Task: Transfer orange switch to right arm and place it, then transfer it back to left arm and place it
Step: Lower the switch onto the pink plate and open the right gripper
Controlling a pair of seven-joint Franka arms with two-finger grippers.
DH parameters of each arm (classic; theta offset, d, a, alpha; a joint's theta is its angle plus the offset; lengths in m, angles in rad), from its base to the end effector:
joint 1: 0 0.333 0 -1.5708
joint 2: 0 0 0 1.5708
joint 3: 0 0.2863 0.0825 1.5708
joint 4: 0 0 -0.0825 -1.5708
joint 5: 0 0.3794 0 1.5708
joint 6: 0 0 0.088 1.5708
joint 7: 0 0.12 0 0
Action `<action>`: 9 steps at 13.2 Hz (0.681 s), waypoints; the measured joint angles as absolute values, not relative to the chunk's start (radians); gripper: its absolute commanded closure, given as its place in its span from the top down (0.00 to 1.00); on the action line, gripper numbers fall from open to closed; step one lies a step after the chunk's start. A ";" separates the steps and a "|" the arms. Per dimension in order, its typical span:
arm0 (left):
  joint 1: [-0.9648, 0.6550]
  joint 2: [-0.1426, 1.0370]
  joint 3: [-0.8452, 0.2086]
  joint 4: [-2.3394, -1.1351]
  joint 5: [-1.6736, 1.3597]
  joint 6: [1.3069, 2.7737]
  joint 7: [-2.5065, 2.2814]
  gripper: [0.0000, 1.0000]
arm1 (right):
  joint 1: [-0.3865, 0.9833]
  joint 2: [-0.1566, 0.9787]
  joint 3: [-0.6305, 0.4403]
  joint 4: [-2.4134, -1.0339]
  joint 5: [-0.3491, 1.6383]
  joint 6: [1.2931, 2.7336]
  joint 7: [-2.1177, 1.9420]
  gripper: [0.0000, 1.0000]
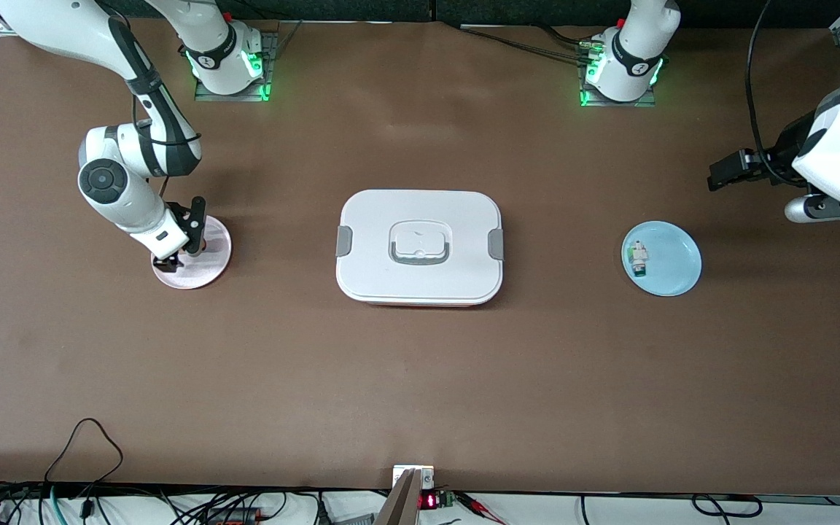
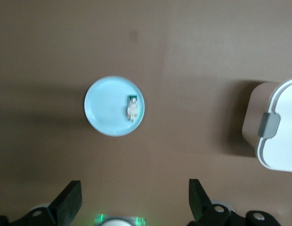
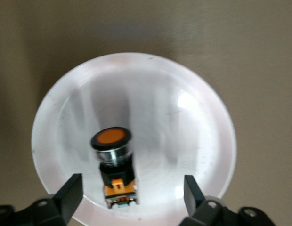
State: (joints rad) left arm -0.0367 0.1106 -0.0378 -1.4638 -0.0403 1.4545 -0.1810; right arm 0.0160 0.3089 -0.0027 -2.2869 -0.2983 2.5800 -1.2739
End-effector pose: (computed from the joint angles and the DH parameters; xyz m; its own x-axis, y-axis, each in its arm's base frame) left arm 0.5644 -0.0463 0.5601 0.9869 0.1018 -0.1255 0.1054 -0.9942 0.0222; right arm 0.5187 0.0099 0.1776 0.0297 0.9872 -0.1570 0.9995 -0.0283 0.0110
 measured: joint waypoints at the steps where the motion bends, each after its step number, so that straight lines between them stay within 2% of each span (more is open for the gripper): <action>1: -0.037 0.112 -0.038 -1.464 -0.040 1.469 -0.171 1.00 | 0.015 0.304 0.015 -2.265 -0.290 2.566 -1.239 1.00; 6: -0.035 0.116 -0.037 -1.466 -0.028 1.479 -0.160 1.00 | 0.017 0.283 0.085 -2.034 -0.027 2.276 -1.125 1.00; 9: -0.035 0.116 -0.037 -1.466 -0.023 1.477 -0.150 1.00 | 0.013 0.278 0.084 -1.932 0.043 2.185 -1.033 1.00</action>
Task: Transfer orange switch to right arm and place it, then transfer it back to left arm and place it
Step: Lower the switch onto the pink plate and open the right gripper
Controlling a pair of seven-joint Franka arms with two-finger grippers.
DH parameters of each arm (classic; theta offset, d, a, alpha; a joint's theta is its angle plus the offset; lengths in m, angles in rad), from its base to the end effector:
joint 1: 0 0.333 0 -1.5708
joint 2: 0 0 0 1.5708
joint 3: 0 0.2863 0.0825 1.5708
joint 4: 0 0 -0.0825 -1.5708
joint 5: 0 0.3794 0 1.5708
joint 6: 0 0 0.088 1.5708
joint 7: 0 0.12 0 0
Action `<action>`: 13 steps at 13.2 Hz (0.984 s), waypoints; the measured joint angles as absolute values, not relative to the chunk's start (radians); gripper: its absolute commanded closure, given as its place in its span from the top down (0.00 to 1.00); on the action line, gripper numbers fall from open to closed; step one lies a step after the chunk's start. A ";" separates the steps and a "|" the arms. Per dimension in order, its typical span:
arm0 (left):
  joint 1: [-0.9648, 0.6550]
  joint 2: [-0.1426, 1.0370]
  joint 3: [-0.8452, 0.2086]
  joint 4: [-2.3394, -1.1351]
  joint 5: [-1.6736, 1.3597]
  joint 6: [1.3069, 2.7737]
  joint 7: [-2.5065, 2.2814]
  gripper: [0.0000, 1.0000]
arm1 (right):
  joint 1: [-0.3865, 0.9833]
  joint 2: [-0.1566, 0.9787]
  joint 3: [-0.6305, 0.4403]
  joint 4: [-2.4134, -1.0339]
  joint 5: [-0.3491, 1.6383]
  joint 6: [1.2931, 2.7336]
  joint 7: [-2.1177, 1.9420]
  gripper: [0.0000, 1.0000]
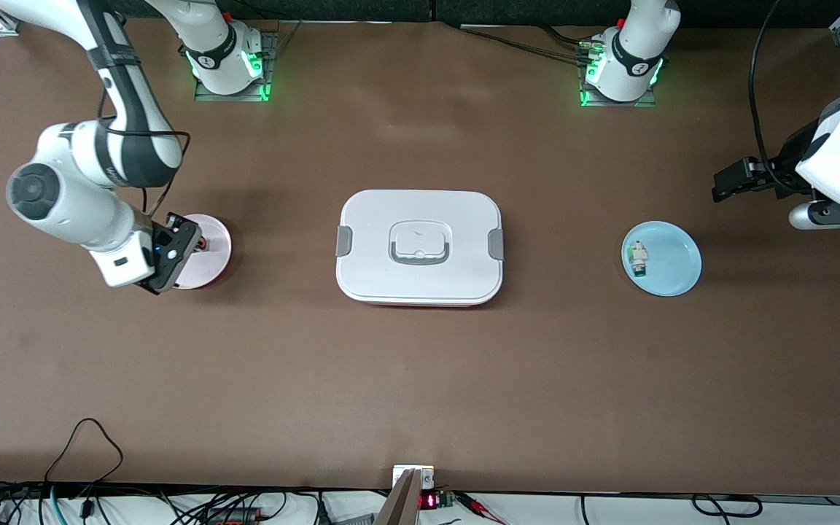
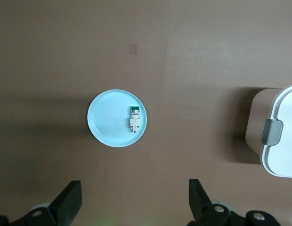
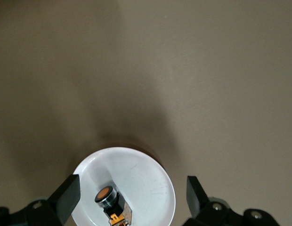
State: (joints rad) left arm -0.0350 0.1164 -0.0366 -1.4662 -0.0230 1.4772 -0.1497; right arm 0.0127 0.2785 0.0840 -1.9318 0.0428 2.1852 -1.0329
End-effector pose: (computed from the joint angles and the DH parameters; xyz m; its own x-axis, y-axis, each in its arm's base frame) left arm 0.5688 -0.0426 0.5573 0.9912 0.0760 -0.1080 0.0777 -0.9969 0.0113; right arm 0.5938 0.0584 0.3038 0.4527 0.8909 0.0364 0.8912 -0.4508 -0.0510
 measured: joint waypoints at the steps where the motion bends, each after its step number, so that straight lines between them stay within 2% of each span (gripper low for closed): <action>1: -0.035 0.116 -0.036 -1.466 -0.023 1.474 -0.149 1.00 | 0.012 0.279 0.082 -1.914 0.047 2.165 -0.977 1.00; 10: -0.035 0.116 -0.037 -1.466 -0.022 1.456 -0.144 1.00 | 0.017 0.278 0.089 -1.676 0.064 1.920 -0.101 1.00; 13: -0.035 0.112 -0.037 -1.466 -0.022 1.451 -0.132 1.00 | 0.017 0.263 0.089 -1.608 0.064 1.793 0.038 1.00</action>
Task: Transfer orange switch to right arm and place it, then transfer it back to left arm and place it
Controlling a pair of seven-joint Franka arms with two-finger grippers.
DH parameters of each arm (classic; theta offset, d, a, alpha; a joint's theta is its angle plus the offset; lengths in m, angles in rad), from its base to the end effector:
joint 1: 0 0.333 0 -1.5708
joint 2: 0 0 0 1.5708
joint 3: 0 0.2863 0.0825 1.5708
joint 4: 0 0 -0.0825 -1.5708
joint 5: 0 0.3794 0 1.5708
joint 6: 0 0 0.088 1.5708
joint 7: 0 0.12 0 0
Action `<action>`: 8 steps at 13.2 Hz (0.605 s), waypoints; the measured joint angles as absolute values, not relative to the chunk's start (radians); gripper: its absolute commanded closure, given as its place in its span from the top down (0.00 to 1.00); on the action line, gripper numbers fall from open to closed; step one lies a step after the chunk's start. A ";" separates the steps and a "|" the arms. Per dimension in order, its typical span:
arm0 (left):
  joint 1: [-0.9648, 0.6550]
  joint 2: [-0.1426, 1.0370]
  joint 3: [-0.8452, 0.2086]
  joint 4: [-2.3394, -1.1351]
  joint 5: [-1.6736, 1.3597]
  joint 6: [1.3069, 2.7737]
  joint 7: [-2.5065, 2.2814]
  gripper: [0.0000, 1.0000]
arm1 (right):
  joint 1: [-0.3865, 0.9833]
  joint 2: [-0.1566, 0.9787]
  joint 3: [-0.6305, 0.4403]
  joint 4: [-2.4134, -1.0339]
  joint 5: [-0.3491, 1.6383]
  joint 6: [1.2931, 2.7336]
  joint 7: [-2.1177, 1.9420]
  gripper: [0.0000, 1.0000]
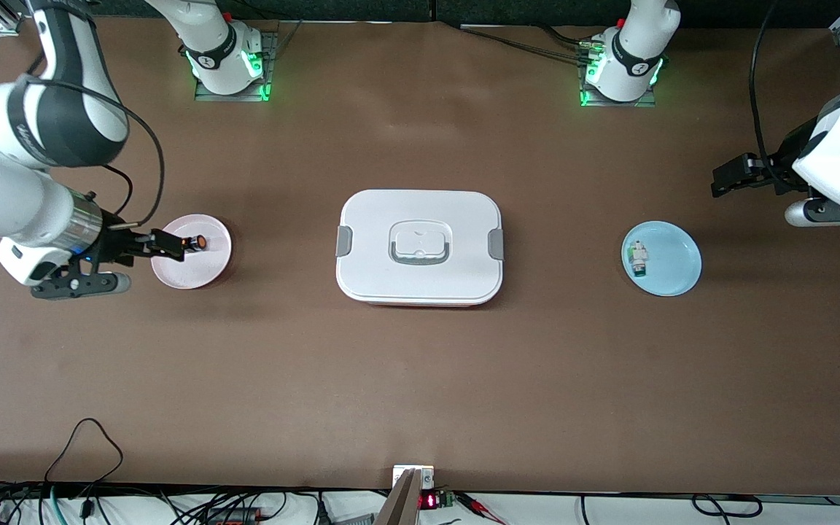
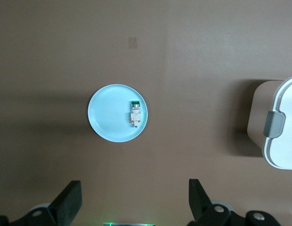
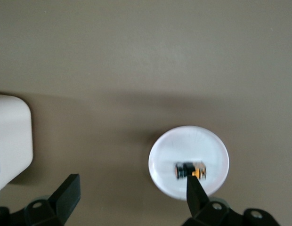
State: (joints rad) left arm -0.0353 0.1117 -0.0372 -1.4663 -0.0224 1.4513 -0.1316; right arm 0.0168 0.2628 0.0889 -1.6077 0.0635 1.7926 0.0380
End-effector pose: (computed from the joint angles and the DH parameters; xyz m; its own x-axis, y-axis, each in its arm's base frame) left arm 0.5644 -0.0428 0.5580 0.9901 0.0567 -0.1286 0.0584 -0.9982 0.0097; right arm 0.6156 0.0674 0.4293 0.9954 0.0523 -0.0807 0.0457 -0.9957 -0.0806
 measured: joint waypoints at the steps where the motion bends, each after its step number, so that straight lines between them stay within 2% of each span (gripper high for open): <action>1: -0.035 0.107 -0.037 -1.467 -0.022 1.449 -0.131 1.00 | 0.017 0.254 0.087 -1.566 0.063 1.723 0.046 1.00; 3: -0.035 0.089 -0.037 -1.482 -0.022 1.447 -0.131 1.00 | 0.015 0.233 0.067 -1.478 0.046 1.610 0.050 1.00; 8: -0.035 0.009 -0.037 -1.585 -0.022 1.465 -0.131 1.00 | -0.026 0.209 -0.044 -1.441 -0.100 1.571 0.051 1.00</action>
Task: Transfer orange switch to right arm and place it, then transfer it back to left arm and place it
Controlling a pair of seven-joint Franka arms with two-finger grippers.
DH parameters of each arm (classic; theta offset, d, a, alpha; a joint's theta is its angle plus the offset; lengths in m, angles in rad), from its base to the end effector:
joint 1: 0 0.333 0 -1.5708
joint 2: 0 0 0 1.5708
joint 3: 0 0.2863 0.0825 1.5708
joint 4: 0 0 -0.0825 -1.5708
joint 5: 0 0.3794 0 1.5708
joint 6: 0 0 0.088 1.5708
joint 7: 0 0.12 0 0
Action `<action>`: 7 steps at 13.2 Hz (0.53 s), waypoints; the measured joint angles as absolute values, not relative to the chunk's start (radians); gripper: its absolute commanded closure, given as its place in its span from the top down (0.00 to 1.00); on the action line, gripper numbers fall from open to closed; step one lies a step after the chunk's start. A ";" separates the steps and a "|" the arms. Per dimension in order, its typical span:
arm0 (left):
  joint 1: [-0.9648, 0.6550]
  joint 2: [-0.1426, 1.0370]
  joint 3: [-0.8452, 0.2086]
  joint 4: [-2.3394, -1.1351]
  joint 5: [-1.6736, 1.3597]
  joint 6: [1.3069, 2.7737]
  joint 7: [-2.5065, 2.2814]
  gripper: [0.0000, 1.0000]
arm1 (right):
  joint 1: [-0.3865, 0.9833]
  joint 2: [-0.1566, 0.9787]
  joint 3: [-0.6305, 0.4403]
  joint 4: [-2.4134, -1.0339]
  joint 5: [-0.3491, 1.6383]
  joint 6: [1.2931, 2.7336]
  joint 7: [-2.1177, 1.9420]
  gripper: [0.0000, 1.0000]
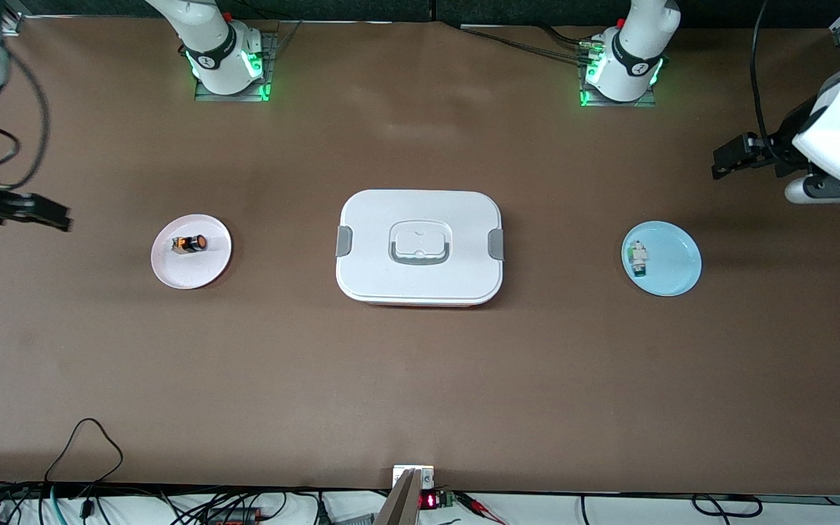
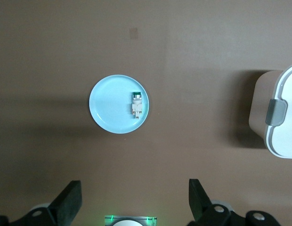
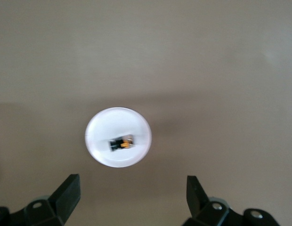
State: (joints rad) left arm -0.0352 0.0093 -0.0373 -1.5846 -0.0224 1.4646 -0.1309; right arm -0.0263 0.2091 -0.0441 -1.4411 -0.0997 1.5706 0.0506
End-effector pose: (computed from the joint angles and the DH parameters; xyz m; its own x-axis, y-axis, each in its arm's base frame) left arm 0.5365 -0.0418 0.5619 0.9898 0.0565 -0.1308 0.0578 -0.9983 0.0057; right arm 0.6009 -0.0520 0.5223 0.9900 -0.1200 -0.0737 -0.1113 -0.9874 0.1122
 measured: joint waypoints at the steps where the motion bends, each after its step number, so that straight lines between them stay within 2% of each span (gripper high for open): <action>1: -0.035 -0.009 -0.037 -1.607 -0.022 1.470 -0.131 1.00 | -0.049 0.208 -0.051 -1.441 -0.100 1.554 0.042 1.00; 4: -0.036 -0.029 -0.038 -1.629 -0.022 1.475 -0.131 1.00 | -0.070 0.198 -0.053 -1.445 -0.100 1.544 -0.006 1.00; 7: -0.039 -0.028 -0.041 -1.629 -0.022 1.478 -0.131 1.00 | -0.069 0.158 -0.051 -1.526 -0.100 1.595 -0.008 1.00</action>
